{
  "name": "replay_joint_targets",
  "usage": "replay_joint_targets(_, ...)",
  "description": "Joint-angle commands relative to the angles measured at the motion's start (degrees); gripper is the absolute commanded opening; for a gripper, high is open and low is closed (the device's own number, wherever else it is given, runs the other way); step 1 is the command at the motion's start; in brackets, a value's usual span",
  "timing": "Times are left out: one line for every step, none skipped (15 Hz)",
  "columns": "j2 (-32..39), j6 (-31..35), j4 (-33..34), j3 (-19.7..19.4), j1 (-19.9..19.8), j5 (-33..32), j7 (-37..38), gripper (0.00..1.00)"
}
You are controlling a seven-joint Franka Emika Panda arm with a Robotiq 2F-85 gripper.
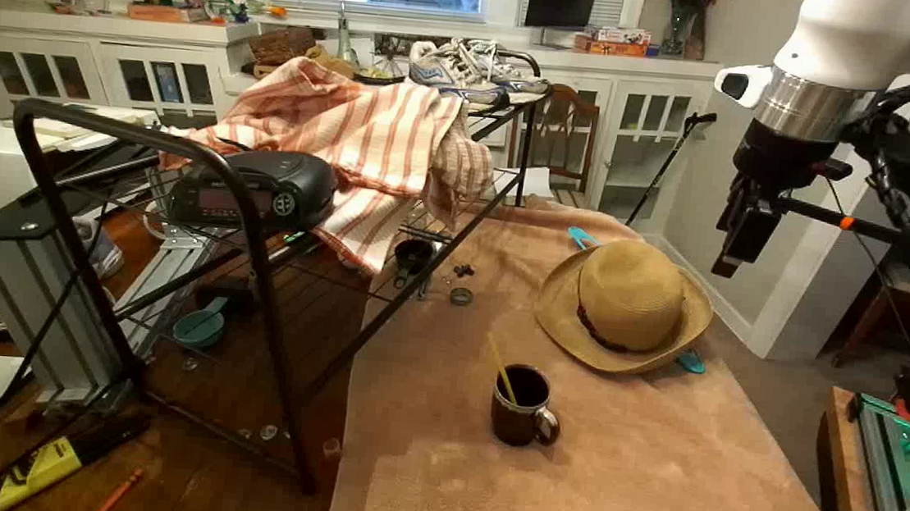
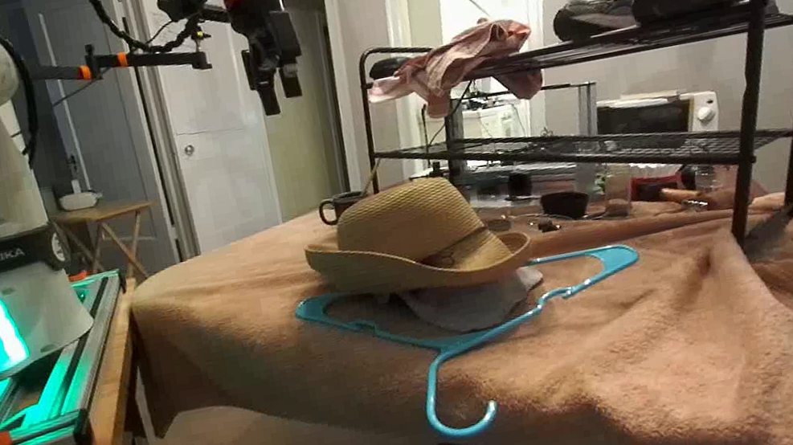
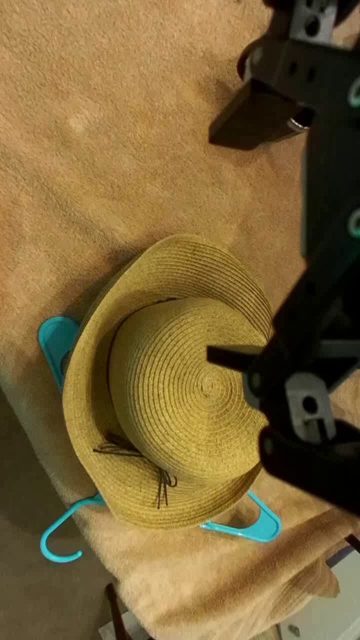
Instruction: Unfold the cloth
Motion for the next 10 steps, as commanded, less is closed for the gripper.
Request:
replay_joint_targets(0.1, -0.2, 0.0, -0.5, 0.5, -0.3, 0.3, 1.0)
replay_joint_targets(0.1, -0.2, -0.1, -0.5, 0.5, -0.3, 0.3, 1.0)
replay_joint_targets(0.2, -0.2, -0.1, -0.5, 0.5, -0.3, 0.3, 1.0)
replay_joint_targets(0.2, -0.2, -0.1, -0.5, 0.5, -0.3, 0.3, 1.0)
replay_joint_targets(0.2, -0.2, -0.1, -0.5, 0.5, -0.3, 0.3, 1.0)
replay_joint_targets(0.2, -0.2, -0.1, -0.5, 0.5, -0.3, 0.3, 1.0)
replay_joint_targets(0.2, -0.2, -0.1, -0.5, 0.5, -0.3, 0.3, 1.0)
replay_joint_targets(1.4, 0.4, 0.7, -0.7, 0.6, 0.7, 1.1, 1.0)
replay_joint_targets(2.5, 1.0, 1.5, 0.5, -0.4, 0.3, 4.3, 1.0)
replay_joint_targets(4.0, 1.9, 2.8, 0.7, -0.2, 0.4, 5.1, 1.0)
